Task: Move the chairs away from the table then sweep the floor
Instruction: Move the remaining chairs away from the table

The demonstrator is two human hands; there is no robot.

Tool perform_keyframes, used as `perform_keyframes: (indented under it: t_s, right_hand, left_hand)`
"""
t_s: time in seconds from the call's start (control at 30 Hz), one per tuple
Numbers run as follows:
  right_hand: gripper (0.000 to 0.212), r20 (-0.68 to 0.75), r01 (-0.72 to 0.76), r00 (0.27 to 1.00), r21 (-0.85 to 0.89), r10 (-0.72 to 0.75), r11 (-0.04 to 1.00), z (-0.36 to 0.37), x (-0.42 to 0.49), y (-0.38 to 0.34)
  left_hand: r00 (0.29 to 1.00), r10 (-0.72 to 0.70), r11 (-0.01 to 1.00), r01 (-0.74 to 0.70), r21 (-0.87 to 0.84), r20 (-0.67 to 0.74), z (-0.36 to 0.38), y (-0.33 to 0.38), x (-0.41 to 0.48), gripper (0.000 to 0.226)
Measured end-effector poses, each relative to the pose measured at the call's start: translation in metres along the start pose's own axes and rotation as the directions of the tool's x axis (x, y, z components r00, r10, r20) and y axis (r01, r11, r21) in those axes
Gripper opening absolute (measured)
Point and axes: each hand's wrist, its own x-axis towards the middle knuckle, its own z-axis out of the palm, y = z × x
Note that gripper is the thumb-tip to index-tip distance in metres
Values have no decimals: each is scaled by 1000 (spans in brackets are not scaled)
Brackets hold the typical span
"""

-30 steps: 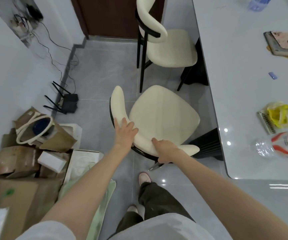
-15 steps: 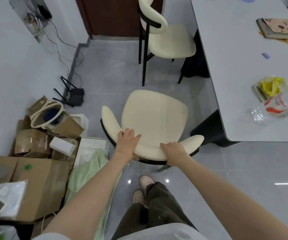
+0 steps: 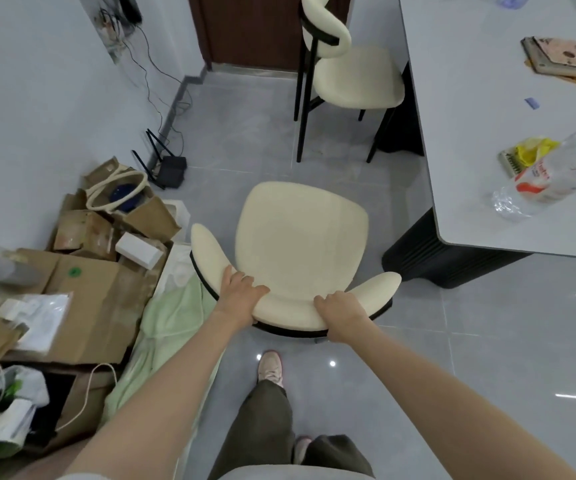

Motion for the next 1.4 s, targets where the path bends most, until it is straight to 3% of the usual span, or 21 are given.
perform_keyframes:
  t_s: [0.3,0.43,0.97,1.4]
  right_hand:
    - [42,-19,77,997,-51,-78,996,53,-88,-22]
    - [27,9,96,995,-51,-96,994,78,-122,-38]
    - [51,25,14,1000,-115,-11,993,172,-233,-129]
    - [52,17,-23,1000,-57,24,998,248,-343,-223]
  left_hand:
    - [1000,-10,999,9,-32,-12,47,57,-79,65]
    - [999,-32,999,32,-34,-3,70,83,-119,68]
    - [992,22,988,-40,152,123,141,135,-264,73]
    - [975,87,963,-135,234,203,214,160,-388,82]
